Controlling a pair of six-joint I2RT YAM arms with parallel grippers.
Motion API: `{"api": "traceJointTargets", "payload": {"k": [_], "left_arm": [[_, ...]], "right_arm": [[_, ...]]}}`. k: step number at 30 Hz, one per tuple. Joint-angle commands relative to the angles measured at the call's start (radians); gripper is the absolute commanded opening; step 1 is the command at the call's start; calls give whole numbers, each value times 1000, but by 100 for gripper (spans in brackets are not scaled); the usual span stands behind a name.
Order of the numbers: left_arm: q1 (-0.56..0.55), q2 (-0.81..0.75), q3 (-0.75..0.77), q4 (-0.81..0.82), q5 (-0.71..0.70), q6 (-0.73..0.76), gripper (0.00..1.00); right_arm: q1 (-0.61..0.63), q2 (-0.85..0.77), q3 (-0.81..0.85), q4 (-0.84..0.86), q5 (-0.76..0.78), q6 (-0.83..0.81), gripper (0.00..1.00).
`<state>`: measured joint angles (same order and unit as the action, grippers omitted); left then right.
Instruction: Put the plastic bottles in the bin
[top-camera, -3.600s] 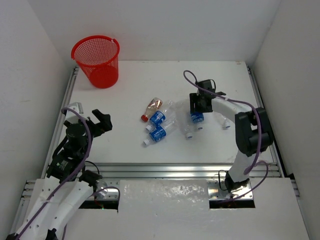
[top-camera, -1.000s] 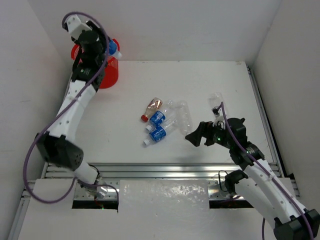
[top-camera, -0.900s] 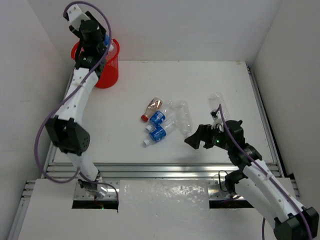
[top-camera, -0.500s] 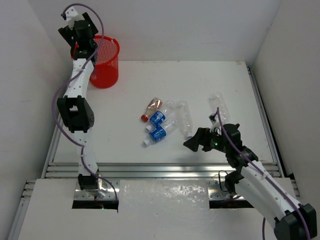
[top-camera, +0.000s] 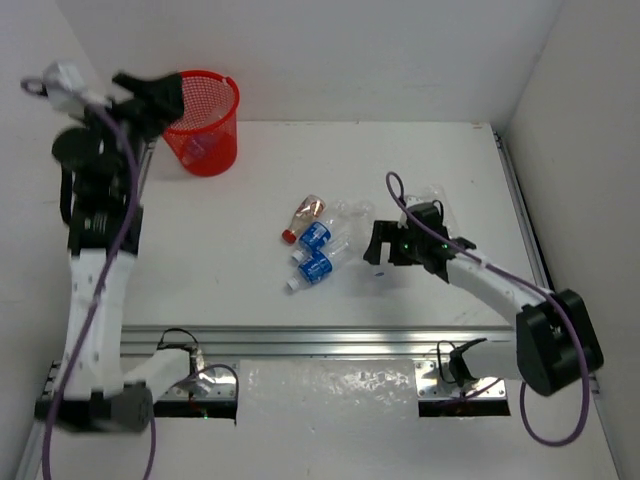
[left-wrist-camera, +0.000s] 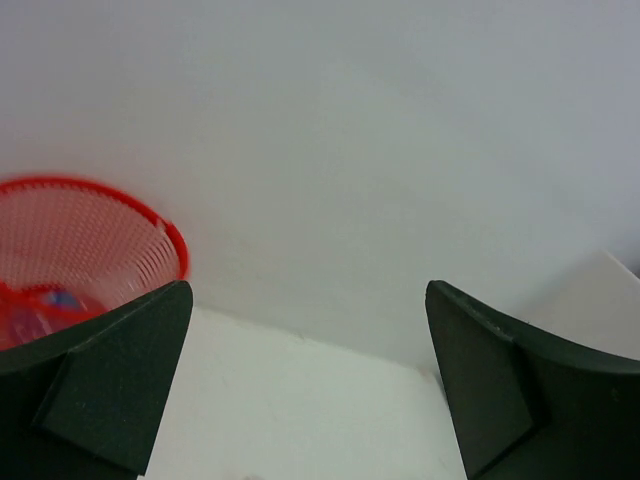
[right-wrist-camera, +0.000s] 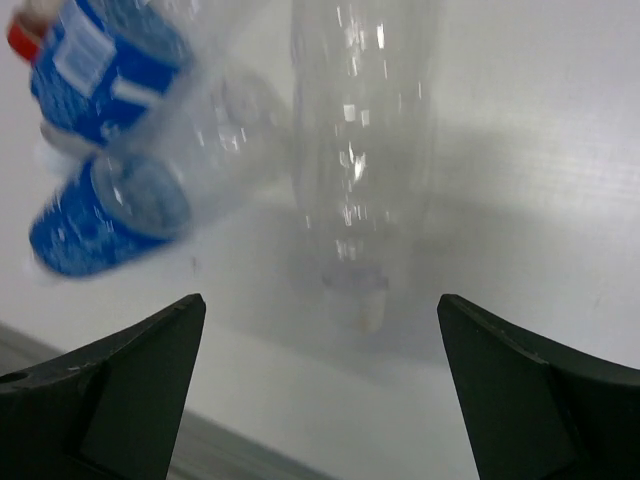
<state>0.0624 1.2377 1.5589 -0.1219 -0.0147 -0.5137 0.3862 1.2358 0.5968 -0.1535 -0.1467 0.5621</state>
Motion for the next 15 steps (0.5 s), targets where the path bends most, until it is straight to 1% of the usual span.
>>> {"api": "traceJointTargets", "payload": {"k": [1, 2, 3, 5, 6, 7, 10, 11, 13, 14, 15], "left_arm": [[-36, -200, -371, 21, 192, -143, 100], [-51, -255, -441, 19, 200, -132, 100], [-88, -350, -556, 8, 200, -117, 100], [-104, -456, -643, -40, 200, -51, 100], [-104, -483, -689, -79, 187, -11, 100], [-104, -522, -707, -129, 191, 12, 100], [-105, -564, -767, -194, 214, 72, 100], [-105, -578, -792, -206, 222, 73, 100], [-107, -589, -818, -206, 281, 70, 100], [-107, -589, -833, -205, 301, 63, 100], [-107, -587, -842, -184, 346, 38, 100]], "right_arm": [[17, 132, 173, 0, 172, -113, 98], [17, 161, 229, -27, 176, -122, 98], [17, 224, 259, -46, 176, -145, 97], [17, 284, 335, -96, 157, -168, 89], [17, 334, 351, -109, 157, -169, 83], [17, 350, 359, -109, 167, -169, 77], [13, 395, 336, -52, 171, -174, 75], [5, 413, 340, -47, 161, -177, 75], [2, 479, 366, -73, 151, -188, 72], [-3, 496, 374, -87, 166, -191, 64], [-6, 502, 370, -87, 180, -188, 59]]}}
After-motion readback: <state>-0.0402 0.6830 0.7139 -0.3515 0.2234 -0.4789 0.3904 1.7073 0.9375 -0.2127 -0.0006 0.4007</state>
